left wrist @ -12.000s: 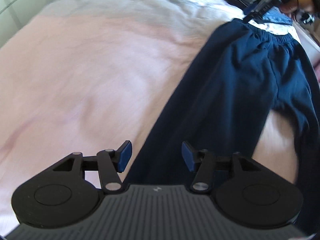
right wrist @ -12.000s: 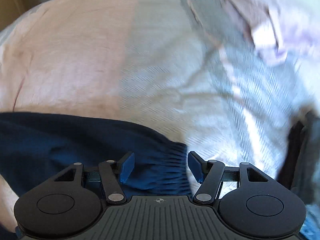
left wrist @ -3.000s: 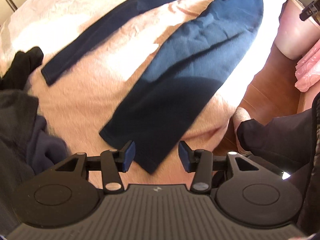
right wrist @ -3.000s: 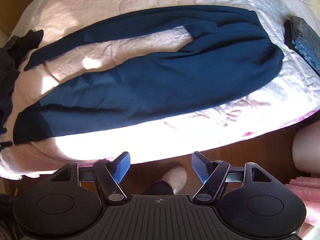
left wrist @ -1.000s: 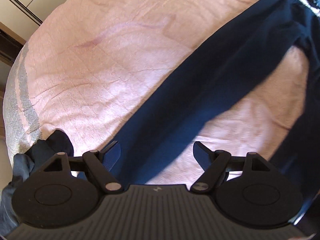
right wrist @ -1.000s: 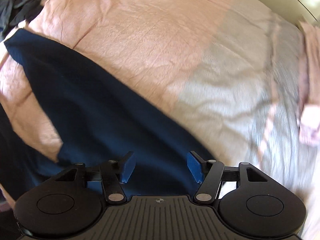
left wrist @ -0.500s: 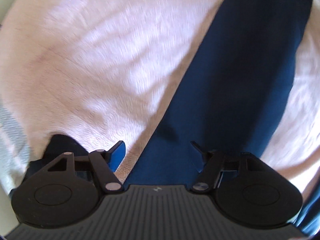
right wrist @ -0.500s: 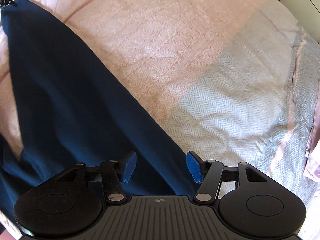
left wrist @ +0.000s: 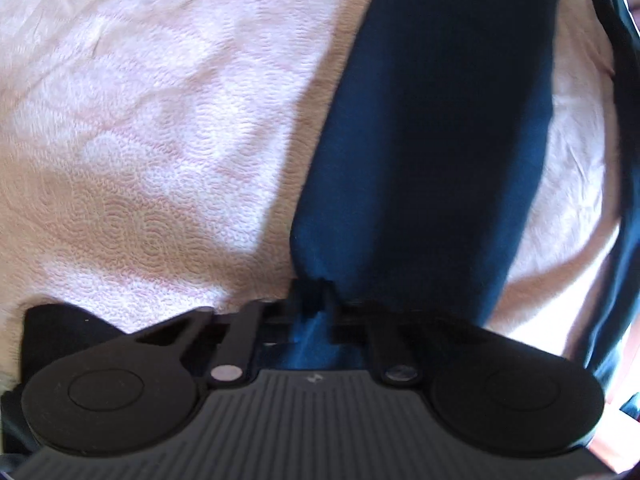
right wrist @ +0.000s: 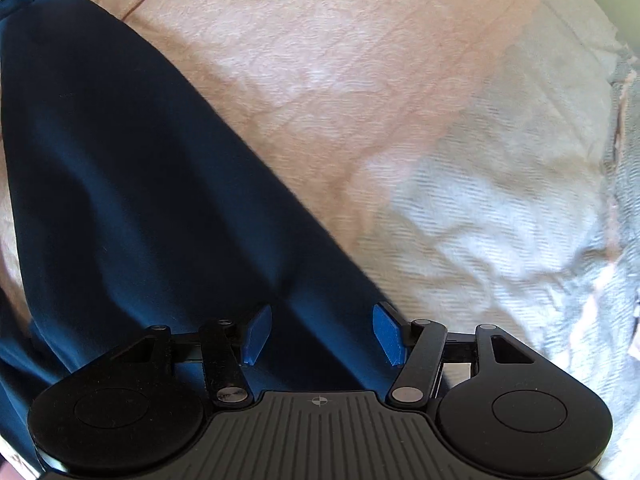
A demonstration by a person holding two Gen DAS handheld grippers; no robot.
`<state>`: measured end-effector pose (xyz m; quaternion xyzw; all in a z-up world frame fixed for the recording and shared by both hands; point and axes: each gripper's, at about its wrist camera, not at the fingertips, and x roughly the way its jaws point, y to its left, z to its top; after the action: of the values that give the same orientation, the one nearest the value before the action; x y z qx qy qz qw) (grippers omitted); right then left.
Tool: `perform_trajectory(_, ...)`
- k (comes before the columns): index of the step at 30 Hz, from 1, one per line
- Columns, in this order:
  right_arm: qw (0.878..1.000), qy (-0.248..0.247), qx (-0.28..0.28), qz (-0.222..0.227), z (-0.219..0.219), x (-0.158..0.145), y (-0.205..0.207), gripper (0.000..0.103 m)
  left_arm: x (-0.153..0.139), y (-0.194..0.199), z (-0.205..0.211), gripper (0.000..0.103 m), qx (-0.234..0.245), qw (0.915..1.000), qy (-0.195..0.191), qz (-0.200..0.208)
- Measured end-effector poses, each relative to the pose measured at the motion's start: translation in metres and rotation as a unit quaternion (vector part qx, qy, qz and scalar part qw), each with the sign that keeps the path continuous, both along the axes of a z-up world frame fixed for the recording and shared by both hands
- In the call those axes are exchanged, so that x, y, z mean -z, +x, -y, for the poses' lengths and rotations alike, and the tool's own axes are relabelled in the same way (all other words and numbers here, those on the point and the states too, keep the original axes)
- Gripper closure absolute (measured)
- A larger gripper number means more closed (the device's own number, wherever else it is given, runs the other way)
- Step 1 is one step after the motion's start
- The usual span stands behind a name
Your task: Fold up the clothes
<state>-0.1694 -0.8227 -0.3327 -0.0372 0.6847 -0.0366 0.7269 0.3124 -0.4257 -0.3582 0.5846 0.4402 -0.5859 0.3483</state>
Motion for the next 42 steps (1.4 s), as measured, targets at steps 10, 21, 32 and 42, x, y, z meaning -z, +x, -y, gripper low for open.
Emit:
perform_trajectory(10, 0.997, 0.026, -0.060, -0.032, 0.044, 0.004, -0.014, 0.043, -0.007, -0.045, -0.021, 0.101, 0.013, 0.9966, -0.022, 0.078)
perform_trajectory(21, 0.986, 0.154, -0.010, -0.061, 0.093, 0.021, -0.011, 0.043, -0.020, -0.071, -0.022, 0.101, 0.034, 0.9921, -0.009, 0.121)
perform_trajectory(32, 0.984, 0.169, 0.026, -0.042, 0.085, 0.016, -0.032, 0.097, -0.026, -0.082, -0.010, 0.102, 0.048, 0.9850, -0.006, 0.166)
perform_trajectory(42, 0.991, 0.019, -0.053, 0.118, -0.027, -0.113, -0.107, 0.098, -0.189, -0.159, -0.083, 0.102, -0.054, 0.9494, -0.176, 0.254)
